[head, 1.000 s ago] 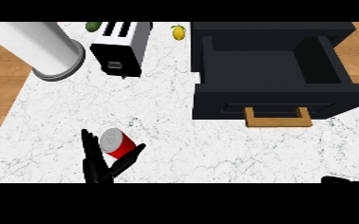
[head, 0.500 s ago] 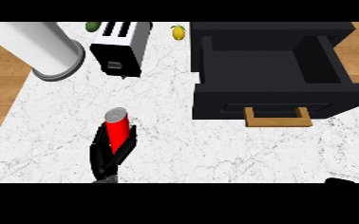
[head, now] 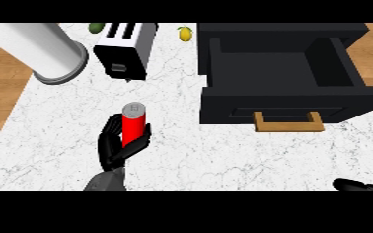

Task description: Pick up the can, place it into the drawer and close the drawer

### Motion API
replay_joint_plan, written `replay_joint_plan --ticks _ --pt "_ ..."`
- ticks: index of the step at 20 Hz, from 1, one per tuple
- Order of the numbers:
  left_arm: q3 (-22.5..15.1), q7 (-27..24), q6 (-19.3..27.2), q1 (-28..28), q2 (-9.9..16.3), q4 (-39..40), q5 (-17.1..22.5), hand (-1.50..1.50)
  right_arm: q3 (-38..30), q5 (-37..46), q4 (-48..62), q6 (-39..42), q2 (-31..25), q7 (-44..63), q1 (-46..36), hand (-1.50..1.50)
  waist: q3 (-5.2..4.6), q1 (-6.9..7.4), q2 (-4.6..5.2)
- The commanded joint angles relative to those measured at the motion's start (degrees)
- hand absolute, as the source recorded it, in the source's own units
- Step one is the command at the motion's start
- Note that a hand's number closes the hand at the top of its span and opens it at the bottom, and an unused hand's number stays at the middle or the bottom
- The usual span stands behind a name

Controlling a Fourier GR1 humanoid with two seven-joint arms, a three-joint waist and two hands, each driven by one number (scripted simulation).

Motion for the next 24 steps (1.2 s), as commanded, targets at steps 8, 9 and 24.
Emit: replay_joint_plan --ticks 8,9,24 --pt "-2.4 12.0 -16.6 -21.3 6.5 9.3 -2.7 1.5 -4.2 -4.0 1.7 1.4 -1.6 -1.8 -0.1 -1.5 0.01 -0.94 0.14" --pt "-2.1 13.1 -18.5 -22.4 7.0 9.7 -2.5 1.5 -1.0 -1.3 -1.8 1.4 -0.2 -0.6 2.1 -1.5 -0.01 -0.85 0.09" --pt "-3.5 36.3 -11.0 -36.6 5.3 -5.2 -8.4 1.5 0.7 3.5 1.5 -3.0 0.6 1.2 -4.4 -1.5 0.02 0.32 -0.02"
